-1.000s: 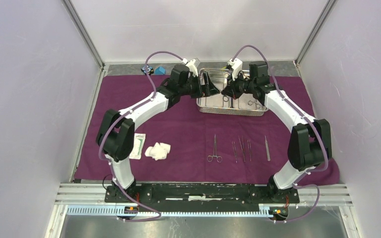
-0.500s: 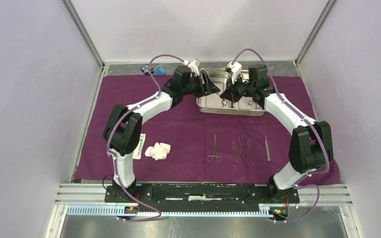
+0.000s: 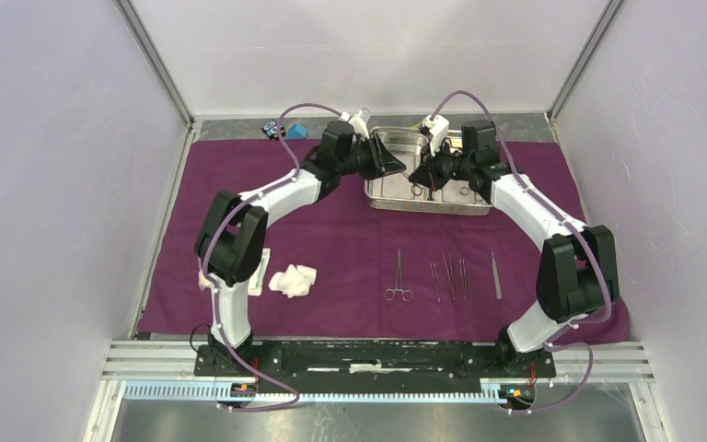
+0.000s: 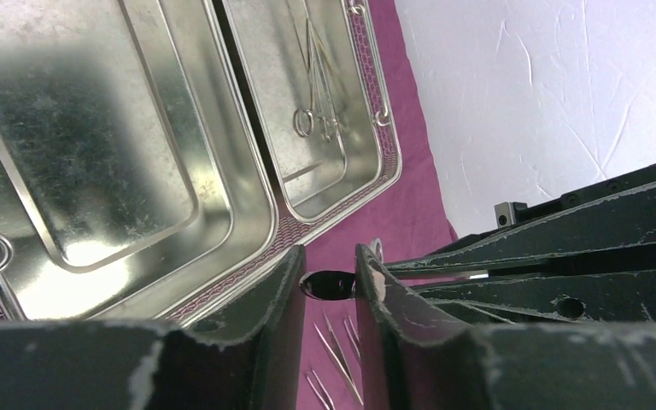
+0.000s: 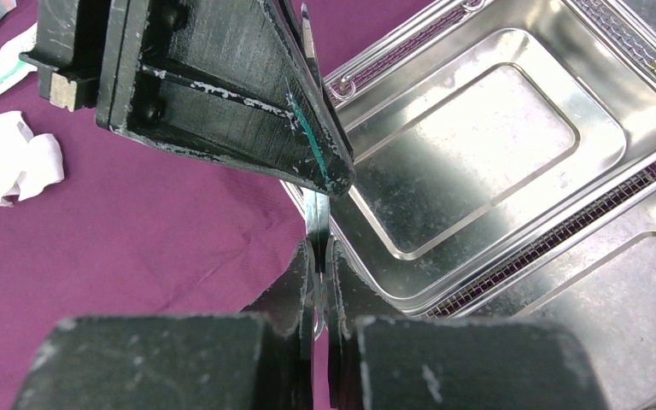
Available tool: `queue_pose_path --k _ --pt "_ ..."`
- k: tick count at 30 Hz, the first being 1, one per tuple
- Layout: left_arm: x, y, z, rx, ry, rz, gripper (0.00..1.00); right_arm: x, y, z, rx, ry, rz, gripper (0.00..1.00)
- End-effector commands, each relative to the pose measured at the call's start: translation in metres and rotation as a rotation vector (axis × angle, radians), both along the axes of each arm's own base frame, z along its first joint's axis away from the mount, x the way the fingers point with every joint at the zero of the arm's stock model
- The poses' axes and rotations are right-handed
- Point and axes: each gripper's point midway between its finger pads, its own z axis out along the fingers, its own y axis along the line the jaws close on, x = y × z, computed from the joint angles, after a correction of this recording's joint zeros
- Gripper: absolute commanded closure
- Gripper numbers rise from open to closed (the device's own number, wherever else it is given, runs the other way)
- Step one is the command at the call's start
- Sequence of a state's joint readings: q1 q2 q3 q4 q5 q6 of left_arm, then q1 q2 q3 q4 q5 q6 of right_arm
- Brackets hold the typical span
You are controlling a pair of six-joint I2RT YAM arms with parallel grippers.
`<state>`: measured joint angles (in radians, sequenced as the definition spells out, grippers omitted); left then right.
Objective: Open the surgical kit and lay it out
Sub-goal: Place the medical item in the surgical kit.
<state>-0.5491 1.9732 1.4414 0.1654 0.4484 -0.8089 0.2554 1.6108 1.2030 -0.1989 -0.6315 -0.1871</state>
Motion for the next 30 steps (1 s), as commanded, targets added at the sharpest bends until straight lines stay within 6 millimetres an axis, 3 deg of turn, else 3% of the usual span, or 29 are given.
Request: queue_pose_path --k 1,6,9,13,17,23,30 --pt "0.007 -0.009 0.025 -0.065 -0.056 -0.025 0.71 -0.002 0.004 0.018 0.020 -0.057 0.014 1.00" --pt "0.004 -0.010 0.026 -0.055 -0.088 -0.060 0.86 -0.004 0.003 0.018 0.009 -0.067 0.031 1.00" --pt "0.000 -0.010 0.032 -0.045 -0.134 -0.094 0.97 -0.010 0.005 0.020 0.006 -0.074 0.066 0.90" --pt "-0.008 -0.005 0.040 -0.004 -0.225 -0.159 0.98 -0.014 0.003 0.026 -0.017 -0.098 0.090 0.65" --pt "-0.023 0.005 0.046 0.057 -0.343 -0.244 0.98 -0.025 0.004 0.033 -0.041 -0.119 0.169 0.49" --pt "-0.067 0.019 0.062 0.112 -0.606 -0.460 0.98 -0.058 0.013 0.028 -0.018 -0.107 0.359 0.40" --pt "-0.108 0.026 0.072 0.076 -0.699 -0.637 0.98 -0.094 0.037 0.024 0.071 -0.093 0.526 0.38"
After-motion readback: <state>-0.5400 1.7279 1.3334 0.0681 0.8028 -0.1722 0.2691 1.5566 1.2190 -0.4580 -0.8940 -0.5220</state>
